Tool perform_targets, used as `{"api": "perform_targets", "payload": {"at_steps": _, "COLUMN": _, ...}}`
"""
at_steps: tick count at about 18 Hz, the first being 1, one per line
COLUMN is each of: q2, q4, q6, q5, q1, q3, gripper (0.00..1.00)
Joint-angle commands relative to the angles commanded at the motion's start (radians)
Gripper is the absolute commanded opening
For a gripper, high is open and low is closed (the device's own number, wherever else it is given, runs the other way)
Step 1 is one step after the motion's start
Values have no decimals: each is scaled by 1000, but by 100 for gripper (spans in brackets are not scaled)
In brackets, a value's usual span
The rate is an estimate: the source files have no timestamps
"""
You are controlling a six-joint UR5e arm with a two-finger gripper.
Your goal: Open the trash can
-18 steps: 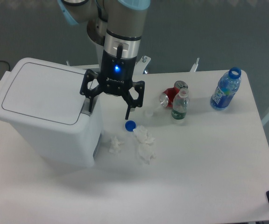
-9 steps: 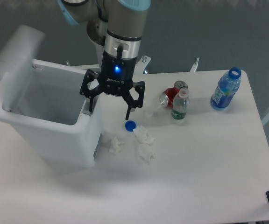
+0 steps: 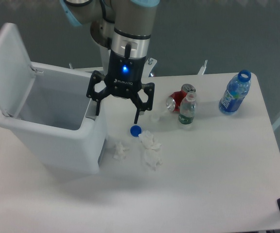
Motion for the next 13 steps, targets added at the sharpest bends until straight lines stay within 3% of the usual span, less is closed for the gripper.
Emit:
{"api": "perform_targets", "payload": {"at_steps": 3, "q2": 2, "q4": 2, "q6": 55, "q5": 0, "q1": 21, "q3": 9, "gripper": 100}}
{"api": "perform_targets", "payload": {"at_steps": 7, "q2": 3, "q4": 0, "q6": 305, "q5": 6, "q1": 80, "q3": 9, "gripper": 100}}
{"api": "perform_targets", "payload": {"at_steps": 13, "q2": -5, "q4": 3, "q6": 475, "q5": 23, "q1": 135, "q3": 15, "gripper": 100}}
